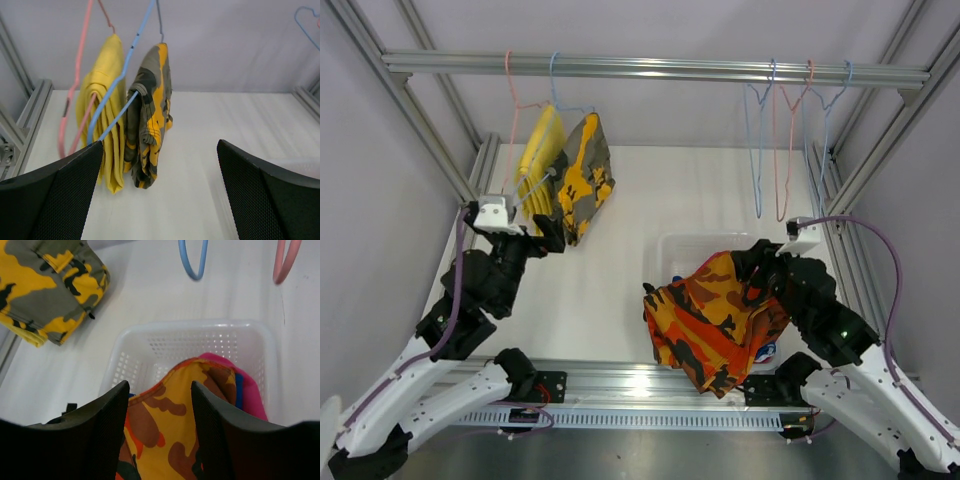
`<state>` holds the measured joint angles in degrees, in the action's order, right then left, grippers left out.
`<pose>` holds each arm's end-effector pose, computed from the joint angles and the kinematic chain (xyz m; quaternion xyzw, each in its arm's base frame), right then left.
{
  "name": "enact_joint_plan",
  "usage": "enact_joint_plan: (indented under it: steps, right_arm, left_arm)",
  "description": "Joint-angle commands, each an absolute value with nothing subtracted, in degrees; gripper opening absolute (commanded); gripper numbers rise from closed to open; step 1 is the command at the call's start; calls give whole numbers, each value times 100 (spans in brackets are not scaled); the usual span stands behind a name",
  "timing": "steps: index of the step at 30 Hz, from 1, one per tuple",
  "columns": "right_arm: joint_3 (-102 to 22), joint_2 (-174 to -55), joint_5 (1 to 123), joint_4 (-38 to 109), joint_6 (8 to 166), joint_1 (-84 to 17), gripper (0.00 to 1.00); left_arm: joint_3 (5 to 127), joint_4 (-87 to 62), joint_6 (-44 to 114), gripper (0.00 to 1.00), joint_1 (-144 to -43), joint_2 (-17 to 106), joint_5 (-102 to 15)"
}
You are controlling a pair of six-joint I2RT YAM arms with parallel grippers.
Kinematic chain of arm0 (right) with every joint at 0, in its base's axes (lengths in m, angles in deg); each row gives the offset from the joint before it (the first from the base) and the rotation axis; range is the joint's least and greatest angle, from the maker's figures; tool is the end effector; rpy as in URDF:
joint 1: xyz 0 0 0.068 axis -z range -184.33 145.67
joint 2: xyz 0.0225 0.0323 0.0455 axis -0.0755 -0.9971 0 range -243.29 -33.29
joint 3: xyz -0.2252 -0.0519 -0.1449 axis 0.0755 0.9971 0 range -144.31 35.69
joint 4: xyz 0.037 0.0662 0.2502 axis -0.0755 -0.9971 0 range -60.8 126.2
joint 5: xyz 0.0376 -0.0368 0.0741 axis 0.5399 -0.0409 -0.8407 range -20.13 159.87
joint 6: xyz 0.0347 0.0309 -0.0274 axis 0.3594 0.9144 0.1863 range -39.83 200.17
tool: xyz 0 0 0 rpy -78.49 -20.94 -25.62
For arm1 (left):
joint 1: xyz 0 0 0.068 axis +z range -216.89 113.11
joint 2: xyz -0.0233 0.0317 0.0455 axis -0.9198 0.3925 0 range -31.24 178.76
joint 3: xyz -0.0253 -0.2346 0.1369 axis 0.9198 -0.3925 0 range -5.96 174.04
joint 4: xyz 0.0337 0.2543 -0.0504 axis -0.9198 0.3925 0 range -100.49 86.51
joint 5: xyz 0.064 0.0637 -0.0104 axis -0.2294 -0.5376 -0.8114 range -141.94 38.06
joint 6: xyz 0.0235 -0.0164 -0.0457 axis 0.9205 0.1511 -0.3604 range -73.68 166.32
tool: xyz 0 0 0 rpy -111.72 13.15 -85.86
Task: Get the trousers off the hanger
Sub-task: Place the hanger at the clothesline.
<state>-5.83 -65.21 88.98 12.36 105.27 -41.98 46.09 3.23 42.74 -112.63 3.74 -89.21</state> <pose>0.1114 0.0713 0.3266 0.0162 0.7848 0.2034 0.5852 0.1009 -0.0727 0.4000 0.0169 0.6903 -0.0884 0.7179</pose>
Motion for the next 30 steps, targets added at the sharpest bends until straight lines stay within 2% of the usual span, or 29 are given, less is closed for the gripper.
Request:
enact_joint_plan:
  steps: [1, 7, 12, 14, 18, 25, 30]
  right_arm:
    - [-325, -6554, 9026, 1447, 10767, -4361, 55]
    - [-236, -7283, 9368, 1922, 10820, -4897, 51]
    - [-263, -8152, 9957, 2249, 11012, -5179, 55]
    - [-280, -8355, 10176, 2187, 11188, -5179, 59]
    - [-184, -8637, 10537, 1986, 11733, -5214, 60]
    - [-446, -8655, 10266, 2169, 11471, -5240, 61]
    - [-1500, -9023, 9792, 2450, 10847, -5328, 63]
  left_arm:
    - [4555, -3, 4087, 100, -10848, 181, -9078]
    - [4292, -397, 4096, 99, -10486, -162, -9517]
    - [4141, -644, 4297, 99, -10486, -154, -9755]
    - [4098, -706, 4341, 100, -10486, -162, -9790]
    - [4071, -776, 4403, 99, -10486, -180, -9808]
    - [4044, -811, 4403, 100, -10486, -215, -9746]
    - [4010, -855, 4421, 99, -10486, -277, -9702]
